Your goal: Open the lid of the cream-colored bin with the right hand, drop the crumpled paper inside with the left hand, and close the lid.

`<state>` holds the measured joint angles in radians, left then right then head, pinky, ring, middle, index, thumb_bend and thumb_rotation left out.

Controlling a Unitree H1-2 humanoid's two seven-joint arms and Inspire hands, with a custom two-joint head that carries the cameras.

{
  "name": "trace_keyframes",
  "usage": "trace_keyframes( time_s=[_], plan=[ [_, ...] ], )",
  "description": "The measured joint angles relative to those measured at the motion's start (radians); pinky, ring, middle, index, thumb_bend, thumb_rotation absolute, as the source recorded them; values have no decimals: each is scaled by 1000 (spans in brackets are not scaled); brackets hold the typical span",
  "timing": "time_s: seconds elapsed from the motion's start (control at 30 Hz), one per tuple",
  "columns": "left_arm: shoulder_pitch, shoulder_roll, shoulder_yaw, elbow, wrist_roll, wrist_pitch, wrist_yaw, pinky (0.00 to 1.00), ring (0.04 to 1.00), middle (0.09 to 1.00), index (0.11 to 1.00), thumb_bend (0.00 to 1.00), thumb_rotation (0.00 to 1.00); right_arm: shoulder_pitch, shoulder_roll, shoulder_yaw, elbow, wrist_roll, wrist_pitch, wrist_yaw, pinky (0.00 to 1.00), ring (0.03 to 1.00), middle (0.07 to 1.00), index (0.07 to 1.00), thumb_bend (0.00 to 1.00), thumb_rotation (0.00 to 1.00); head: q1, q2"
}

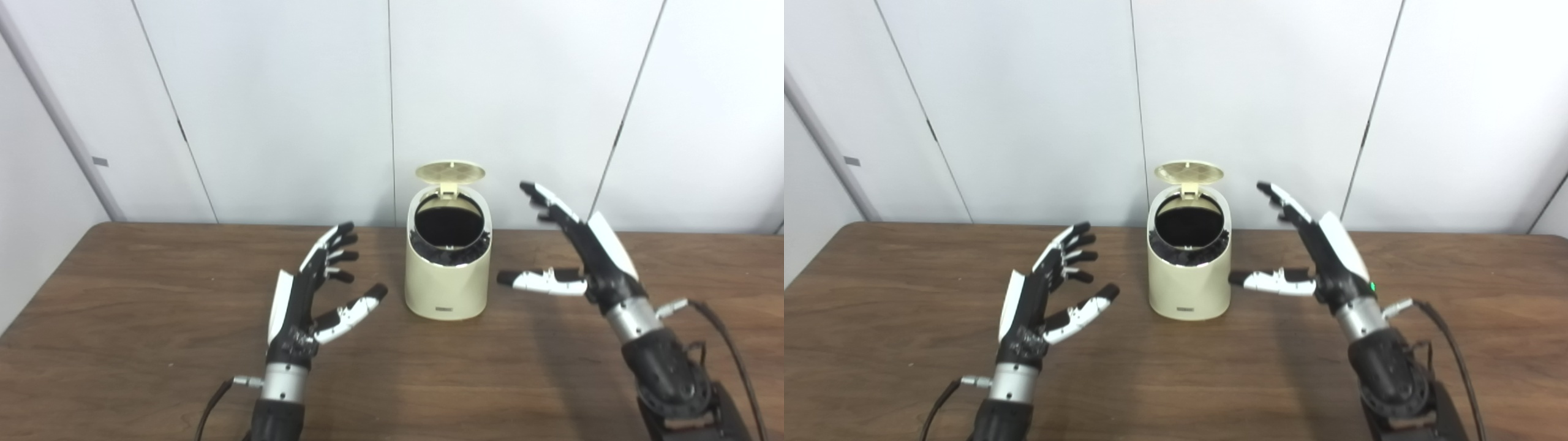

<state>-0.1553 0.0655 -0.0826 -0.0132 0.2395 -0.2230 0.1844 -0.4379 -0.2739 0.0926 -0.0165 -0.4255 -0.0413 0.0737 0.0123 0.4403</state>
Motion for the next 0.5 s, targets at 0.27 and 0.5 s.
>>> trace_keyframes(
  time_s=[0.27,0.5],
  plan=[
    [8,-3,7,2,-12,-11,-32,674,771,827,878,689,262,-108,-21,17,-8,-17,22,47,693,887,934,925,829,540,0,-8],
    [8,-12,20,8,-16,-16,-35,698,768,816,868,697,255,-150,-21,39,-24,-27,84,105,754,955,952,938,843,504,2,-8]
  ],
)
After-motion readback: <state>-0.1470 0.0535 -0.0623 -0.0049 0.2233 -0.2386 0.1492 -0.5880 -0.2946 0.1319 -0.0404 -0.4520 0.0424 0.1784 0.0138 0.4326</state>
